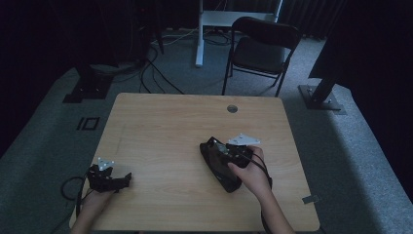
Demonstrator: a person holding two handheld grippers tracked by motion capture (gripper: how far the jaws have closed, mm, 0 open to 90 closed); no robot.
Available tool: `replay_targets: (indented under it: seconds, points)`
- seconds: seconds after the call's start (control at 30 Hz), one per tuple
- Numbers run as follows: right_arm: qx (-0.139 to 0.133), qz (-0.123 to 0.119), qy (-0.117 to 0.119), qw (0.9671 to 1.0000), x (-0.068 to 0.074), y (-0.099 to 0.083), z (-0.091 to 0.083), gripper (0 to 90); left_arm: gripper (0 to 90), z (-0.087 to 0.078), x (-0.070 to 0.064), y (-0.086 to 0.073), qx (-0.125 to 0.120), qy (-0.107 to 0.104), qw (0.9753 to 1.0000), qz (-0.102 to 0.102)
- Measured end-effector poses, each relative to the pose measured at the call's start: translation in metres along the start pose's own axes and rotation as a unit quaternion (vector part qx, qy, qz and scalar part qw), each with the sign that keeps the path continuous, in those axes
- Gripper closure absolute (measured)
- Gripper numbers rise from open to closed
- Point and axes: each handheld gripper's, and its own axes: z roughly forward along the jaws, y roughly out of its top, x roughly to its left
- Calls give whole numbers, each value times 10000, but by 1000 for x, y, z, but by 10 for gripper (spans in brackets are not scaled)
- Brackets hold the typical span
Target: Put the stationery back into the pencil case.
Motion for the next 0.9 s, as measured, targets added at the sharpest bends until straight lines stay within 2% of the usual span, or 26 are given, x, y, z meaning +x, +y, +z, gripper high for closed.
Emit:
replay_targets:
  seconds: [0.07,0.13,0.3,0.67,0.9]
  points:
    - [68,30,9,10000,0,-2,5,507,2,0,0,0,-1,1,10000,0]
    - [105,91,116,9998,0,-5,9,507,2,0,0,0,0,1,10000,2]
    - [291,91,112,9995,1,-9,19,507,2,0,0,0,0,0,10000,0]
    - [594,159,3,9981,4,-14,33,507,2,0,0,0,0,0,10000,1]
    - [798,101,-62,9967,6,-13,40,507,2,0,0,0,-1,1,10000,0]
